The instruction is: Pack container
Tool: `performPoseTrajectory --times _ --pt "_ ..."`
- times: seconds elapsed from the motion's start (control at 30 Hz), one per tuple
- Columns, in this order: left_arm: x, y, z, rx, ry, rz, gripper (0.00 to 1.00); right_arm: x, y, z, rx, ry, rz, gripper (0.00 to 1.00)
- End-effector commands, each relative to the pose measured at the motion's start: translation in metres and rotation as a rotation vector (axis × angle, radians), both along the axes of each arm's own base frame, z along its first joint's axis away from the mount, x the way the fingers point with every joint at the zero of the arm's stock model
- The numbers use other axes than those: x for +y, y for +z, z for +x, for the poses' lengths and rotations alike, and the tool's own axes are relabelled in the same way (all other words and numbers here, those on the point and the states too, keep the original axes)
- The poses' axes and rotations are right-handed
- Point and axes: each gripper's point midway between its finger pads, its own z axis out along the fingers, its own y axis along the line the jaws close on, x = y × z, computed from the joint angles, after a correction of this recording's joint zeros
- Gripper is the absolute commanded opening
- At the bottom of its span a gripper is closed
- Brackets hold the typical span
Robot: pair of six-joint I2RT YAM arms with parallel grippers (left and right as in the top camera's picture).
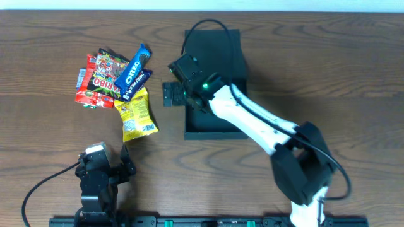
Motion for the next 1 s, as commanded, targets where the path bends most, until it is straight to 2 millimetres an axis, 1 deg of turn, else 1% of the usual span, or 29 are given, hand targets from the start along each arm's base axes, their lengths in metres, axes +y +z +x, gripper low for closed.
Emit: performPoseTrajectory --times 0.0,0.03,0.13,0.23,0.33,0.47,0.57,0.67,0.77,0.97 --pt "0.001 -0.004 0.000 0.007 -0.004 0.012 0.95 -0.014 0.111 0.014 -0.278 0.061 0.035 0.99" --pt "0.001 -0.004 0.000 0.007 -0.004 0.012 0.95 -0.022 0.129 0.015 -0.337 0.073 0.016 0.99" --pt "0.001 -0.004 0.000 0.007 -0.004 0.012 0.95 -0.042 0.170 0.012 -0.455 0.084 -0.022 0.99" --pt "0.001 -0.004 0.000 0.007 -0.004 0.012 0.95 -0.056 0.195 -0.003 -0.516 0.142 -0.062 0.99" --pt "0.001 -0.004 0.000 0.007 -0.004 0.012 0.95 -0.071 0.207 -0.021 -0.531 0.192 -0.109 0.99" --pt "0.001 -0.004 0.000 0.007 -0.004 0.012 0.95 -0.086 0.213 -0.039 -0.506 0.200 -0.124 0.99" --pt "0.001 -0.004 0.000 0.007 -0.004 0.012 0.95 -0.095 0.213 -0.049 -0.481 0.204 -0.139 0.99" --pt "0.001 -0.004 0.000 0.007 -0.004 0.012 0.95 -0.104 0.205 -0.060 -0.435 0.216 -0.170 0.99" --pt "0.001 -0.004 0.000 0.007 -0.004 0.012 0.95 -0.111 0.194 -0.069 -0.399 0.263 -0.229 0.99" --pt "0.001 -0.004 0.000 0.007 -0.004 0.012 0.95 -0.116 0.186 -0.076 -0.363 0.293 -0.265 0.99"
